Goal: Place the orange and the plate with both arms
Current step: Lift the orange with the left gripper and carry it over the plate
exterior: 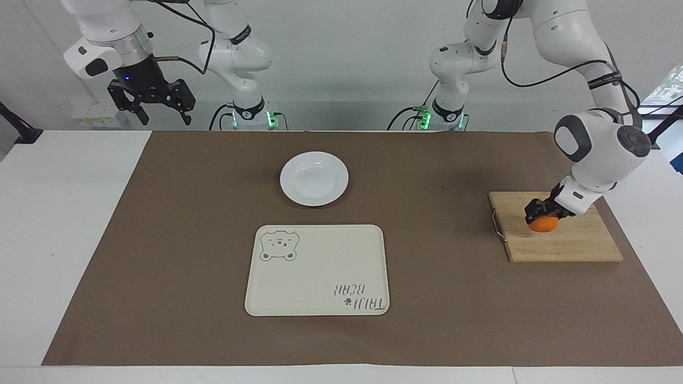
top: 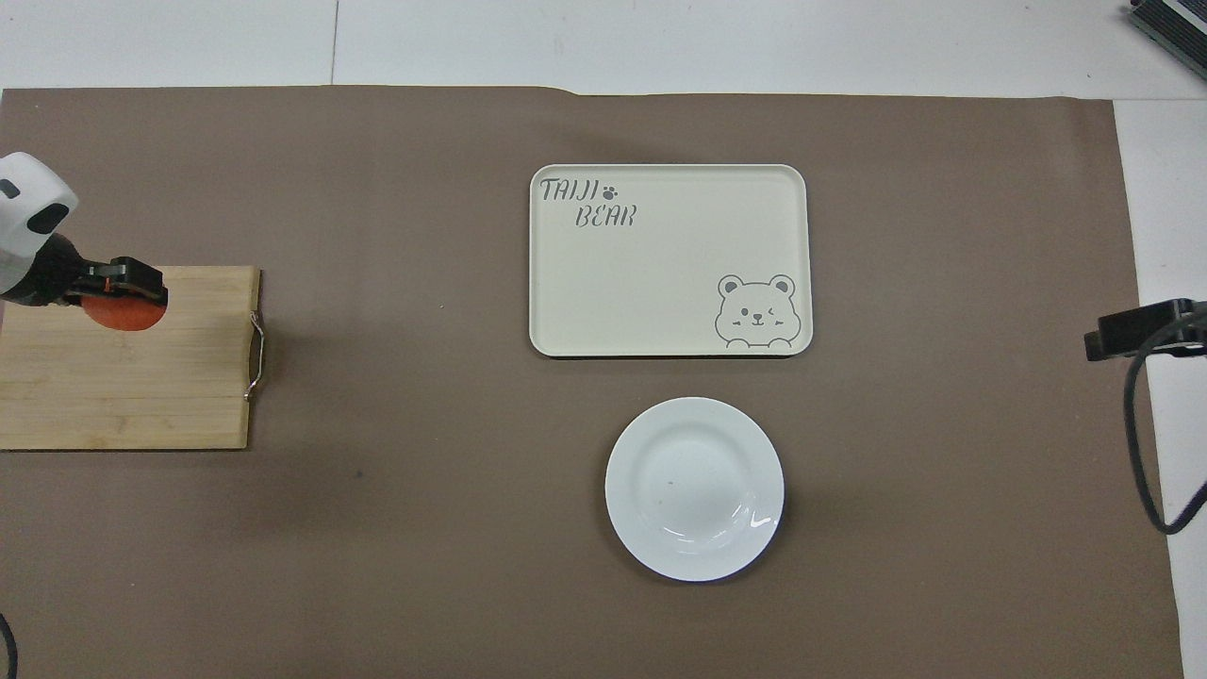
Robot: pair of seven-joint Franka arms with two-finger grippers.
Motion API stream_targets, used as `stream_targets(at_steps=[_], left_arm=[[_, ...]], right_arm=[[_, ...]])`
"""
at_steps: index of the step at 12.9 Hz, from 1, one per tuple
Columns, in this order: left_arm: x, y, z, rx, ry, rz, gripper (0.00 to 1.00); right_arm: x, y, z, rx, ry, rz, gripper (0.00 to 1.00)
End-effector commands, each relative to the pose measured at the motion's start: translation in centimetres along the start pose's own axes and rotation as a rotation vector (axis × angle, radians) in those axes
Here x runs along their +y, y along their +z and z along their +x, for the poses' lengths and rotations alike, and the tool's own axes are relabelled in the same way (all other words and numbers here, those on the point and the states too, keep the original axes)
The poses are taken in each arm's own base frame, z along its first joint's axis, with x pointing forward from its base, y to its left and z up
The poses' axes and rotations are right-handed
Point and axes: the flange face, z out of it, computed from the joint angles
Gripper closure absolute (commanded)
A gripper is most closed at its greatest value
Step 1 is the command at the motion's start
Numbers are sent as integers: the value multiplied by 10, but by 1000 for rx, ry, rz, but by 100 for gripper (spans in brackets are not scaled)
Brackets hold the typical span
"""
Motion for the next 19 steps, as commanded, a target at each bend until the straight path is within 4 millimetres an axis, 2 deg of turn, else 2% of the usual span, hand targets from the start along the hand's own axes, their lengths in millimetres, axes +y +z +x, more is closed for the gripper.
stream_targets(at_steps=[1,2,4,9,10,13,14,16,19], left_arm=[[41,-19,3,7,-39,-1,100],[56,-18,4,10,-51,-1,100],[102,-17,4,22,-84,-2,100],[241,-14,-21,29,-165,-7,100],[262,-14,-29,29,-169,-8,100],[334,-16,-62,30,-214,-15,100],[365,-16,-79,27,-228,-16,100],[417,-8,-111,25,-251,-20,100],[481,5,-156,38,-272,-44,100]], right_arm=[[1,-1,-5,-6,17,-10,0],[1,-1,-5,-6,17,-10,0],[1,-1,-5,-6,17,-10,0],[1,-1,-5,-6,17,-10,0],[1,-1,-5,-6,17,-10,0],[1,-1,-5,-6,17,-10,0],[1,-1,-5,-6,17,-10,0],[1,-1,-5,-6,17,-10,0],[1,-1,-5,-6,17,-10,0]])
